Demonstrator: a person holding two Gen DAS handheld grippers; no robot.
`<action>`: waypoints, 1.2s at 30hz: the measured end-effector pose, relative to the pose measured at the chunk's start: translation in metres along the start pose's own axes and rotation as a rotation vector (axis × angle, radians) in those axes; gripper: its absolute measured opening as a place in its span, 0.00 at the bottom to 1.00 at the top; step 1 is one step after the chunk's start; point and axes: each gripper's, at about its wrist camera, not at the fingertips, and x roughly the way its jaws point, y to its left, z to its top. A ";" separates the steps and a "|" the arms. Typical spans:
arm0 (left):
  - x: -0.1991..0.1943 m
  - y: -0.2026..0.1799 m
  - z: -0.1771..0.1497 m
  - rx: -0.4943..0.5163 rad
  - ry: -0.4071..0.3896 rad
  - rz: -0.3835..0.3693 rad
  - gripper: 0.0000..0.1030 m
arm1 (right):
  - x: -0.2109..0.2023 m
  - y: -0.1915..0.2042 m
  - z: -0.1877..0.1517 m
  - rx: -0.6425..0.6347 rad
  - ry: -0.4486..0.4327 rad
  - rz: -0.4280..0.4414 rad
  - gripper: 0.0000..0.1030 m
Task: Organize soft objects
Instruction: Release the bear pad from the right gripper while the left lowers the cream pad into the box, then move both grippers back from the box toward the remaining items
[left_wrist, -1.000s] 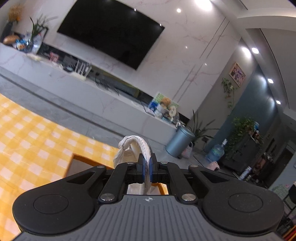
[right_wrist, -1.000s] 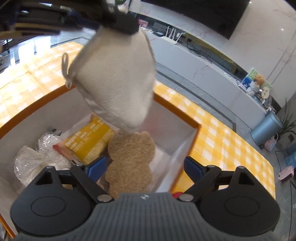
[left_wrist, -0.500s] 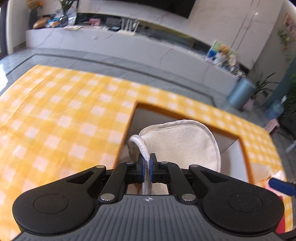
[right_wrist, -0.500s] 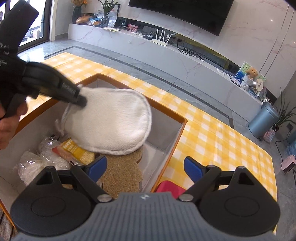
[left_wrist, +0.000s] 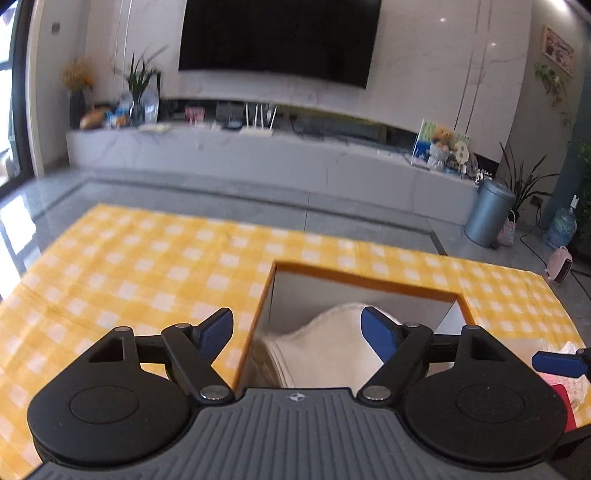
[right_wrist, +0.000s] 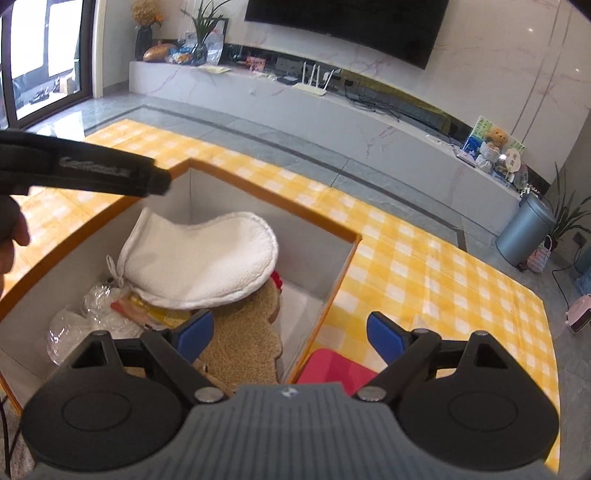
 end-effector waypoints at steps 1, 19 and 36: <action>-0.004 -0.002 0.002 0.004 -0.004 -0.001 0.90 | -0.002 -0.001 0.000 0.006 -0.006 -0.001 0.86; -0.032 -0.069 -0.011 0.083 0.037 -0.341 0.90 | -0.055 -0.105 -0.039 0.179 -0.078 -0.184 0.88; -0.043 -0.158 -0.050 0.322 0.042 -0.327 0.90 | -0.080 -0.226 -0.157 0.530 -0.050 -0.353 0.90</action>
